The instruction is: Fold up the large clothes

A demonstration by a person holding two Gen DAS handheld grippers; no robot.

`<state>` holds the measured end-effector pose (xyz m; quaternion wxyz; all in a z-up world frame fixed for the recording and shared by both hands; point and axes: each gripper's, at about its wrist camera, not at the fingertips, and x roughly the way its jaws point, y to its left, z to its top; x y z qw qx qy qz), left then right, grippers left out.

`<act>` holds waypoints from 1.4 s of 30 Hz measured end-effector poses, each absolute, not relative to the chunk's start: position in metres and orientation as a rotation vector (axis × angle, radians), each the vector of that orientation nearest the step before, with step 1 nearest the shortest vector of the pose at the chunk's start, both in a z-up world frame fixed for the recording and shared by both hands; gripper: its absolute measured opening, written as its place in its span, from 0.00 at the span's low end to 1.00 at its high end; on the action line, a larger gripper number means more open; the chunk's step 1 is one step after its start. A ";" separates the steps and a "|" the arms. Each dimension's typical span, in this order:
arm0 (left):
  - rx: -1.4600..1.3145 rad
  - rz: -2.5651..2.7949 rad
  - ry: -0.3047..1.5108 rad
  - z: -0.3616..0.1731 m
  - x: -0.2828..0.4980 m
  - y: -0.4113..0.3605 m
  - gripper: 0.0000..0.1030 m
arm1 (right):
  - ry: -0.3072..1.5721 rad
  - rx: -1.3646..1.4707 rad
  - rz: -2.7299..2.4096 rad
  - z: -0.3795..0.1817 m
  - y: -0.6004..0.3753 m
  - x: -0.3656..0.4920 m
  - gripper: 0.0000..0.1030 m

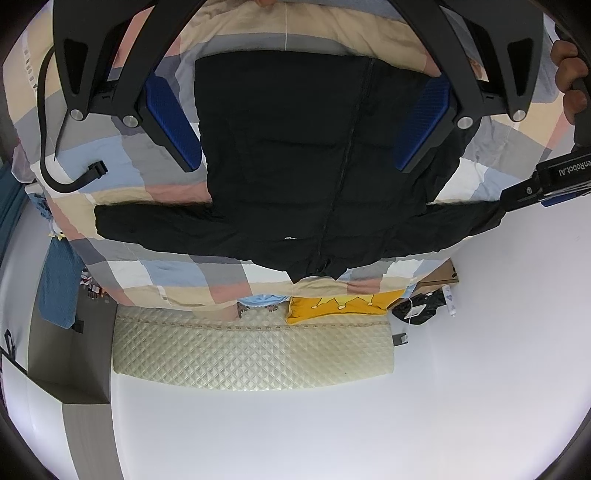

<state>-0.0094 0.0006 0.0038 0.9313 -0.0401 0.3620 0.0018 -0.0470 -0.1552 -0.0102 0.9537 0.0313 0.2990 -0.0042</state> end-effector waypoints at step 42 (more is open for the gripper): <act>-0.121 -0.038 0.724 0.015 -0.018 -0.005 1.00 | 0.602 0.053 -0.013 -0.002 -0.153 -0.049 1.00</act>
